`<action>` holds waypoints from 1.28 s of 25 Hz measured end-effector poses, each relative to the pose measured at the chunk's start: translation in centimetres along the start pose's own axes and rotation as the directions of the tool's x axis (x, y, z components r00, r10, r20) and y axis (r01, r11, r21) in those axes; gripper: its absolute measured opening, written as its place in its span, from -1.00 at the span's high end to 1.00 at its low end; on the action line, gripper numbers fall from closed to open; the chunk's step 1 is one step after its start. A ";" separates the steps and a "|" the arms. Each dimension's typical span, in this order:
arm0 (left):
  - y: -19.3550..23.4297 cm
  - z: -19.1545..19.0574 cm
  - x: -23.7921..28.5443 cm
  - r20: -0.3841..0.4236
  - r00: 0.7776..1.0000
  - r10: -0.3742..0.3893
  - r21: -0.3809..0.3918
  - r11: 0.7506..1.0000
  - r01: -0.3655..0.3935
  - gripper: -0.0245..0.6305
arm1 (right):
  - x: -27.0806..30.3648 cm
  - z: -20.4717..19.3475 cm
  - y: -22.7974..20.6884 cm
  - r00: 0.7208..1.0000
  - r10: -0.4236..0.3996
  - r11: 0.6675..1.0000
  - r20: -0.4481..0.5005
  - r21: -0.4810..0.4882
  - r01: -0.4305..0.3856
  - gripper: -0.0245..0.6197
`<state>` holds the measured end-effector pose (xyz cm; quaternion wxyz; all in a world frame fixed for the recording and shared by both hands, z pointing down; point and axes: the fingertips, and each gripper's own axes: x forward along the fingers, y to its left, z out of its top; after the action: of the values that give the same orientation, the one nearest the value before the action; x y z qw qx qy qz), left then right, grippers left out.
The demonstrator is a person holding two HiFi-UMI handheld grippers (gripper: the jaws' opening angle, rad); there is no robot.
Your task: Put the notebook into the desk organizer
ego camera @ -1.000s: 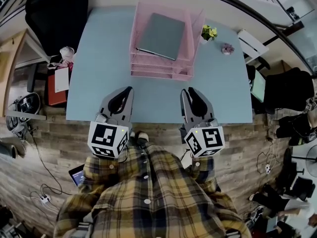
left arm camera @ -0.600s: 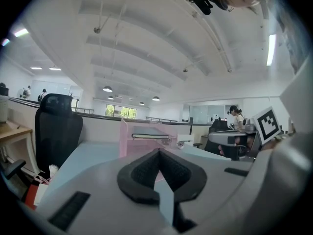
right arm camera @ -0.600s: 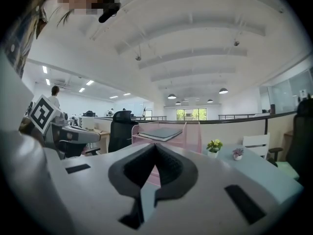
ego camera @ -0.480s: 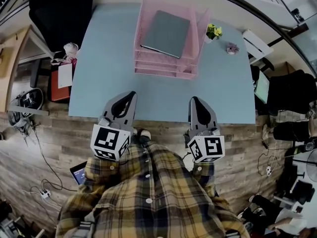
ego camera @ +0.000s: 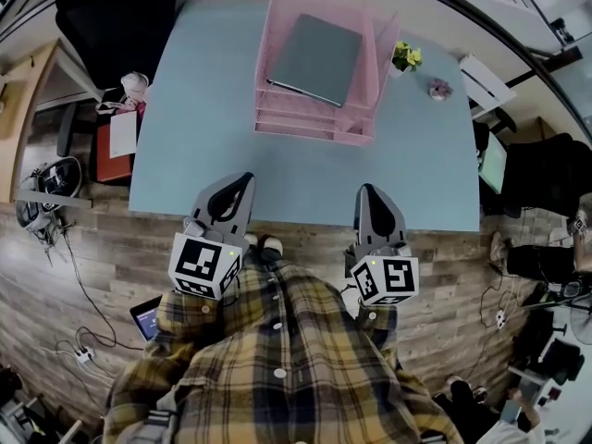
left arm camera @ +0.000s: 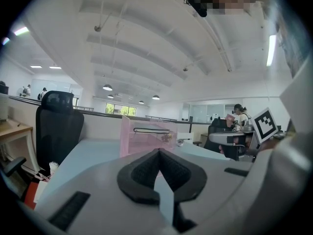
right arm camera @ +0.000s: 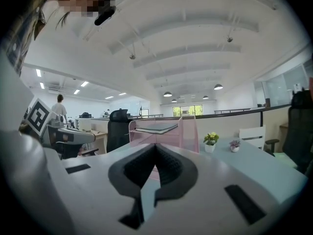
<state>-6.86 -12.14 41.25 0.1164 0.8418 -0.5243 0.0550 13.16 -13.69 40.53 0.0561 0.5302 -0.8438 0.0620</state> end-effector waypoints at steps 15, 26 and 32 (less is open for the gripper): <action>0.9 0.2 0.3 0.008 1.000 0.008 -0.002 1.000 -0.008 0.94 | 0.9 -0.8 0.4 0.999 0.014 1.000 -0.033 -0.019 -0.015 0.92; 1.4 0.3 0.3 0.010 1.000 0.011 -0.003 1.000 -0.011 0.94 | 1.1 -0.9 0.4 0.999 0.006 1.000 -0.042 -0.016 -0.006 0.91; 1.5 0.4 0.3 0.011 1.000 0.016 -0.004 1.000 -0.016 0.94 | 1.1 -1.0 0.2 0.999 -0.004 1.000 -0.050 -0.016 0.003 0.92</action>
<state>-8.08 -13.14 41.19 0.1147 0.8377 -0.5316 0.0503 12.55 -14.48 41.65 0.0816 0.5294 -0.8416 0.0687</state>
